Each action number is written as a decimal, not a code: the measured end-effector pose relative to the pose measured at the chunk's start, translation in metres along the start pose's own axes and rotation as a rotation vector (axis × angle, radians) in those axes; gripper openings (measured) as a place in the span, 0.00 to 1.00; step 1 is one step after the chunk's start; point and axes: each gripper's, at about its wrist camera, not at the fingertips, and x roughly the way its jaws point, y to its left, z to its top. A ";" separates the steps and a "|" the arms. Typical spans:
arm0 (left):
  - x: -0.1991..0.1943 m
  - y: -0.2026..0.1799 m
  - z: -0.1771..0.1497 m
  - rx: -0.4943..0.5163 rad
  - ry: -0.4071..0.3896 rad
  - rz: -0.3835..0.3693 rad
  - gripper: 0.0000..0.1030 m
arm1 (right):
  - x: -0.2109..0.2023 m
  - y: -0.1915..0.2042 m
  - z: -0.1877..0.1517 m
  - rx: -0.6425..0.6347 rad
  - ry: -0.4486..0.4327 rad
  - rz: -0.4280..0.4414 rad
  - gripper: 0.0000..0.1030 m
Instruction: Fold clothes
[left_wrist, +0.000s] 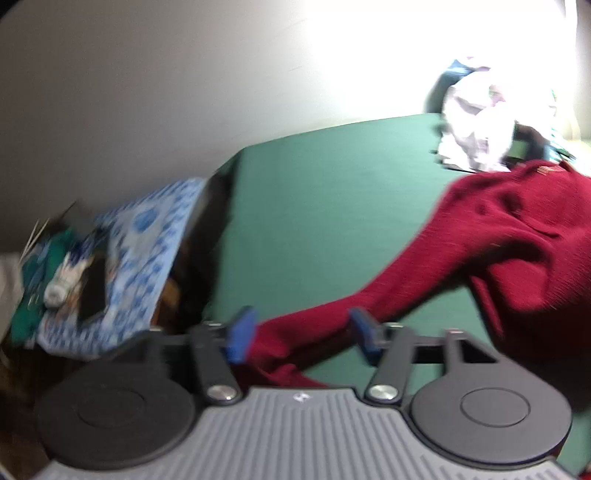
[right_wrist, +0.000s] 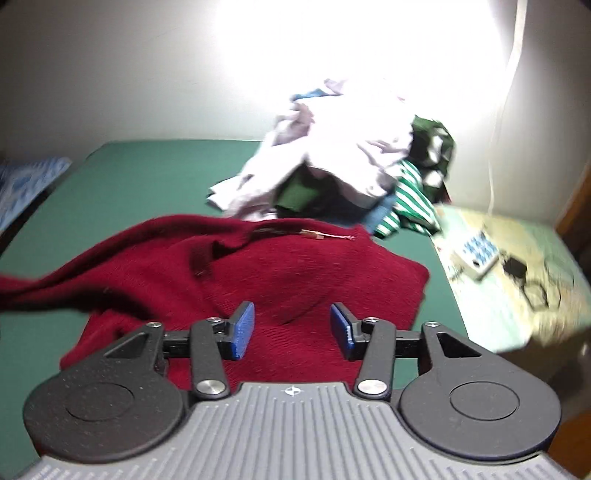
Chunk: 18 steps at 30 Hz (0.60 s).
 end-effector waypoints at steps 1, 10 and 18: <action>-0.001 -0.005 0.002 0.023 -0.010 -0.008 0.70 | 0.004 -0.010 0.001 0.030 0.002 -0.009 0.54; 0.053 -0.049 0.057 0.039 -0.099 -0.085 0.99 | 0.048 -0.057 0.008 0.022 0.010 -0.139 0.62; 0.155 -0.083 0.106 0.000 -0.019 -0.156 0.98 | 0.089 -0.109 0.016 0.178 0.074 -0.197 0.64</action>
